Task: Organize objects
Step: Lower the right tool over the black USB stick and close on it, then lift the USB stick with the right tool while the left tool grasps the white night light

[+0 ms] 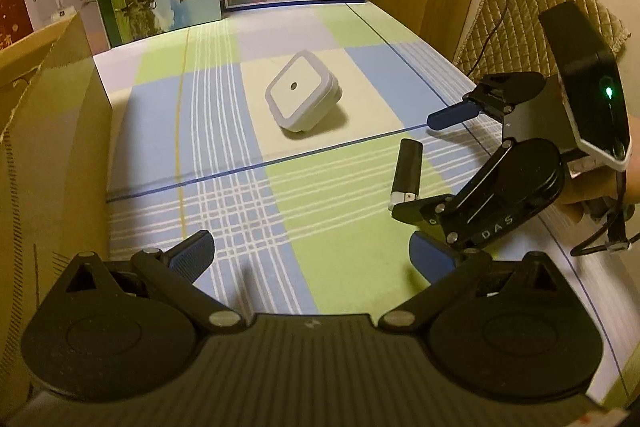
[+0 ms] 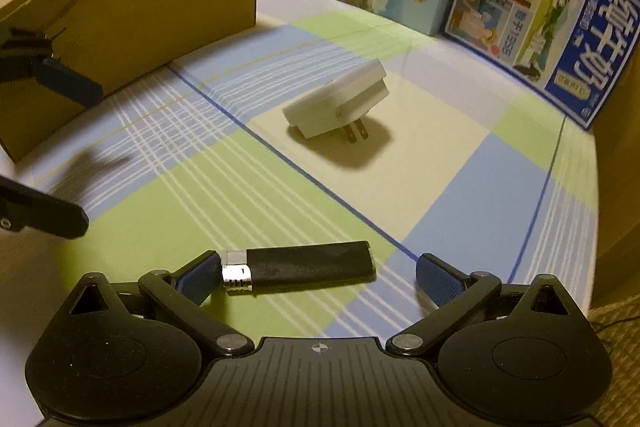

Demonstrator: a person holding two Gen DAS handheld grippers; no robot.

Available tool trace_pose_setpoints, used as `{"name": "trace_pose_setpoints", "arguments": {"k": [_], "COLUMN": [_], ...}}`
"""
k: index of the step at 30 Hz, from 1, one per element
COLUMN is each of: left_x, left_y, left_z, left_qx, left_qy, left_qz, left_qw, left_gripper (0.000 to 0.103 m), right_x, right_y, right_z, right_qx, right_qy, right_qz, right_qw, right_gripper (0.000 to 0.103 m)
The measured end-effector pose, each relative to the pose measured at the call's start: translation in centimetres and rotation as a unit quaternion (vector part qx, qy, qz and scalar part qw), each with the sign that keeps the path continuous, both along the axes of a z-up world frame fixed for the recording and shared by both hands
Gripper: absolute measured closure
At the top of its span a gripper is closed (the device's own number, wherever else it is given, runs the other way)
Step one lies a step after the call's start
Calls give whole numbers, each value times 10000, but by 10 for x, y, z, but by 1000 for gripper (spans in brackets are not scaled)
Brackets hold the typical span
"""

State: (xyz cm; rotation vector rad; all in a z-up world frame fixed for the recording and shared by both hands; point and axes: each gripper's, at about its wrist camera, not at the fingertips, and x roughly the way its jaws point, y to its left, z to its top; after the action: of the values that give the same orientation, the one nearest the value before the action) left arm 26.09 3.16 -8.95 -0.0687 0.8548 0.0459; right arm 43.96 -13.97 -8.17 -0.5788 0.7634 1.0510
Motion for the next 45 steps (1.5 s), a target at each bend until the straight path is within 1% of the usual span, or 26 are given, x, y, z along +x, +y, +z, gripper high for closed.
{"name": "trace_pose_setpoints", "arguments": {"k": [1,3,4,8,10,14,17,21,23,25,28,30,31,33,34,36,40,42,45], "left_x": [0,1,1,1,0,-2,-1,3,5,10,15,17,17,16,17,17,18,18,19], "left_y": [1,2,2,3,3,3,4,4,4,3,2,2,2,3,3,4,6,7,7], "left_z": [0,-1,-1,-1,0,2,5,9,10,11,11,12,12,12,12,11,9,8,6], "left_qx": [-21,-65,-82,-160,-177,-175,-172,-211,-253,-284,-345,-382,-390,-399,-392,-373,-377,-384,-399], "left_qy": [2,4,13,17,20,17,-20,-74,-95,-84,-78,-85,-90,-104,-108,-111,-109,-105,-93], "left_qz": [12,29,43,103,114,133,160,221,245,271,273,283,293,303,303,314,360,366,382], "left_qw": [10000,10000,10000,9998,9998,9998,9997,9995,9993,9992,9990,9988,9988,9987,9987,9987,9986,9985,9984], "left_gripper": [1,1,1,1,1,1,1,1,1,1,1,1,1,1,1,1,1,1,1], "right_x": [1,3,4,1,0,-6,-13,-17,-17,-12,1,10,13,14,12,7,0,2,6], "right_y": [0,-2,-2,1,2,4,-2,-13,-19,-24,-29,-32,-33,-36,-36,-38,-42,-45,-47], "right_z": [0,-1,-1,-1,0,3,6,15,18,19,18,14,12,9,9,8,3,2,0], "right_qx": [23,130,186,279,340,232,282,419,457,507,499,547,552,619,624,583,509,502,526], "right_qy": [72,247,317,305,292,312,256,173,104,92,52,161,231,281,236,158,-19,-43,44], "right_qz": [-33,-46,-51,-92,-92,-193,-415,-1022,-1442,-1892,-2602,-2896,-2957,-2923,-2828,-2593,-2116,-1991,-2054], "right_qw": [10000,9996,9993,9991,9990,9991,9984,9937,9884,9806,9643,9554,9534,9539,9568,9639,9760,9787,9773], "right_gripper": [3,10,11,12,22,23,23,23,23,23,23,23,23,22,20,15,13,13,14]}}
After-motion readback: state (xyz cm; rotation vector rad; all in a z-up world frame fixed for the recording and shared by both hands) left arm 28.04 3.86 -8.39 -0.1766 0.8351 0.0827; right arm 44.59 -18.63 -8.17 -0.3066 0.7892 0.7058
